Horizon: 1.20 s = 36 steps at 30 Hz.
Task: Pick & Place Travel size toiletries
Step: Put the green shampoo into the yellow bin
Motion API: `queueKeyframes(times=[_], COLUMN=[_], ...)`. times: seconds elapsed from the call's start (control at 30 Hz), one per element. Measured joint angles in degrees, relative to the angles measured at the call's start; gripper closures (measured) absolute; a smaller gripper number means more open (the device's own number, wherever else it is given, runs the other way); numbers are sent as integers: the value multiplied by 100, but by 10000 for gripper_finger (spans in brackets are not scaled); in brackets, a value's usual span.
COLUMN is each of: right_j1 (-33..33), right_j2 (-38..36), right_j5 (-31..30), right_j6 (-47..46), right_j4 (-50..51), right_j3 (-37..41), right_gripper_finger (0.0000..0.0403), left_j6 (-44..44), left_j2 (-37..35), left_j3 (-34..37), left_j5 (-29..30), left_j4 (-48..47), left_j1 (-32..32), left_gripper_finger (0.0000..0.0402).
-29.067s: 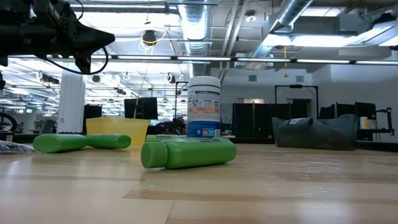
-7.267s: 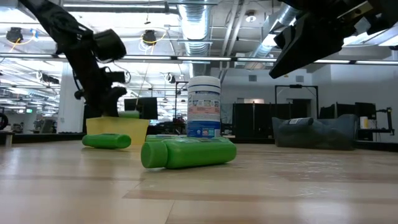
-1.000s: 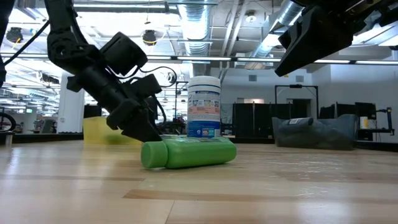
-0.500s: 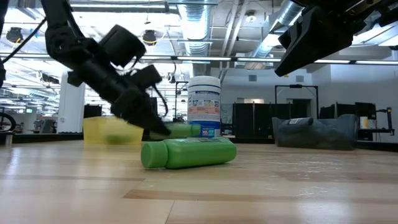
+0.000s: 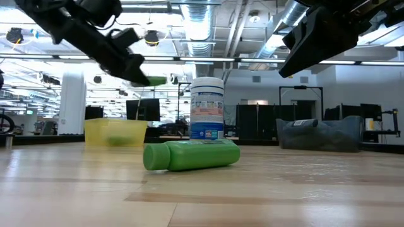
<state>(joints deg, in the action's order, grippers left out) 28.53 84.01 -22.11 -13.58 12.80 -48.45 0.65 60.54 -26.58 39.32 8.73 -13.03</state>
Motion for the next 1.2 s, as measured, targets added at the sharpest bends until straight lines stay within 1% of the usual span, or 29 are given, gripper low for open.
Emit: queueKeyframes(times=[0.13,0.3,0.4,0.6,0.77,0.87,1.03,1.2], right_j1=[0,0,0,0,0,0,0,0], right_j2=[0,2,2,2,2,2,2,2], right_j5=[0,0,0,0,0,0,0,0], right_j6=[2,2,2,2,2,2,0,-63], right_j4=[2,21,24,22,15,12,4,2], right_j3=[0,0,0,0,0,0,0,0], right_gripper_finger=[402,402,402,402,402,402,402,402], left_j6=[-655,-1304,-1337,-1355,-1361,-1360,-1336,-1305], left_j2=[-426,-503,-446,-237,128,386,651,584], left_j3=[170,580,722,854,858,858,859,858], left_j5=[95,73,-212,-512,-800,-834,-831,-888], left_j4=[-710,-962,-937,-894,-818,-743,-462,-386], left_j1=[-522,-1088,-1334,-1675,-1761,-1761,-1761,-1761], left_gripper_finger=[228,237,238,231,233,230,204,149])
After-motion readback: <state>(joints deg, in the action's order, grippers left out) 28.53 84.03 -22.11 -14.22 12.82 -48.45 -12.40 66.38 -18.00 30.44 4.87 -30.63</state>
